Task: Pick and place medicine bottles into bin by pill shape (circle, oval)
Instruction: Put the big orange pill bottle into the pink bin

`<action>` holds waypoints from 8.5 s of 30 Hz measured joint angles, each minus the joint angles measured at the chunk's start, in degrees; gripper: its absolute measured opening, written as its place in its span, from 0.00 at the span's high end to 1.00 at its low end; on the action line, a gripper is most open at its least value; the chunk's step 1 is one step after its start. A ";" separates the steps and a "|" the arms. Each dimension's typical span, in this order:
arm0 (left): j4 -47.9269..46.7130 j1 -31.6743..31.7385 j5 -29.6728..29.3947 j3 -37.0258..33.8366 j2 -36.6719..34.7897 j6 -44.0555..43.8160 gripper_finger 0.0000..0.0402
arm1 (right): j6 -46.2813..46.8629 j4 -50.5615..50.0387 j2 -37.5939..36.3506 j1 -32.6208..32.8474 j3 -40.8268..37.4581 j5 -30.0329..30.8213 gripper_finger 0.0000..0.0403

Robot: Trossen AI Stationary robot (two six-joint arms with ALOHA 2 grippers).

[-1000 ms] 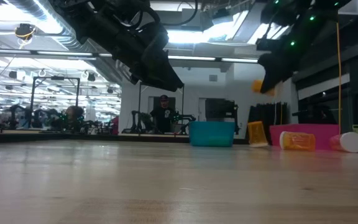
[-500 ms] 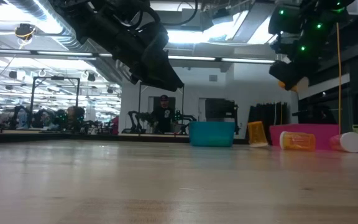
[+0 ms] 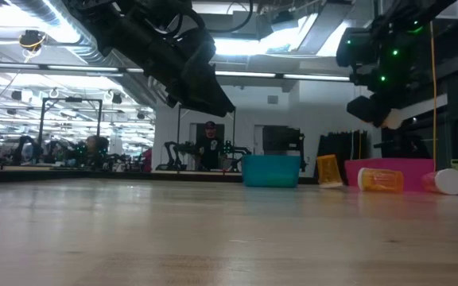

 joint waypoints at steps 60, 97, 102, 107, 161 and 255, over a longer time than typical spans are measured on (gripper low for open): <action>-0.15 3.63 -5.71 -0.01 0.09 9.01 0.59 | -7.26 3.13 0.56 -7.75 -0.04 -17.87 0.44; -0.10 3.63 -5.79 -0.01 0.11 9.07 0.59 | -16.70 12.41 5.43 5.23 -0.09 -39.94 0.44; -0.12 3.63 -5.79 -0.01 0.11 9.07 0.59 | -17.88 12.81 11.23 5.40 -0.09 -36.08 0.44; -0.12 3.63 -5.79 -0.01 0.11 9.07 0.59 | -18.70 13.87 15.74 5.39 -0.13 -34.10 0.44; -0.11 3.63 -5.78 -0.01 0.11 9.05 0.59 | -16.27 29.06 20.78 5.38 0.03 -29.00 0.53; 1.16 3.63 -5.79 -0.01 0.11 9.05 0.59 | -7.55 -12.61 22.68 -11.70 11.89 -27.88 0.49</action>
